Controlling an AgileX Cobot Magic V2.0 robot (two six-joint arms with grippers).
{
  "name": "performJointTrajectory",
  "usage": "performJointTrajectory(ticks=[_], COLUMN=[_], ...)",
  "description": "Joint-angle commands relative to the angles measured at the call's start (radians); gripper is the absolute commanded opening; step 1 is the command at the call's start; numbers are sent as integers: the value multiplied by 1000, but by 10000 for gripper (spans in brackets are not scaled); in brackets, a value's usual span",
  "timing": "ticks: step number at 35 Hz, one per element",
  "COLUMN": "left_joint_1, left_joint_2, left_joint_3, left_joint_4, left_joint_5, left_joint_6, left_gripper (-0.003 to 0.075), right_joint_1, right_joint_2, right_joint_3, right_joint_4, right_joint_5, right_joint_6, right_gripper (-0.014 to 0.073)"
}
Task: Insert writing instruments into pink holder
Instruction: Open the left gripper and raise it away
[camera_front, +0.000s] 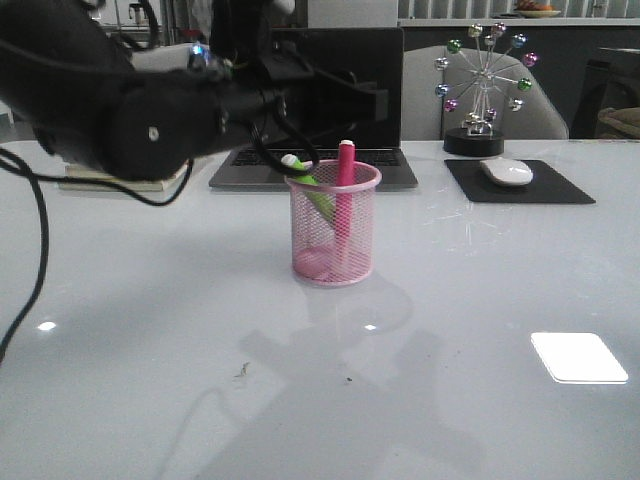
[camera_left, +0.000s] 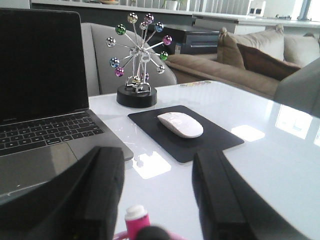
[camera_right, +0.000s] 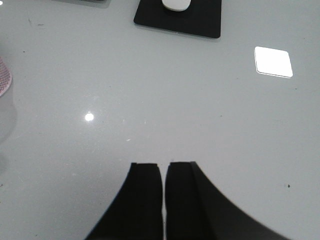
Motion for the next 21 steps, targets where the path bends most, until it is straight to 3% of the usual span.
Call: performJointTrajectory(ticks=[1,11,17,21], left_joint_1=[19,126,202,257], left_joint_2=[-174,-527,-718,-822], left_joint_3=[-24,-24,-24,-24], left_joint_4=[1,50,105,132], left_joint_5=[89,459,677,836], left_joint_6=[41,43,43,43], left_gripper=[366,360,276,270], right_joint_1=[-6,-6,-6,-6], right_joint_2=[-11,-11,-11,-11], right_joint_3=[-27,-27,-27,-27], right_joint_4=[-7,-7,-7,-7], right_joint_5=[-69,-69,-69,-69], right_joint_6=[2,2,2,2], right_gripper=[197,197,197,197])
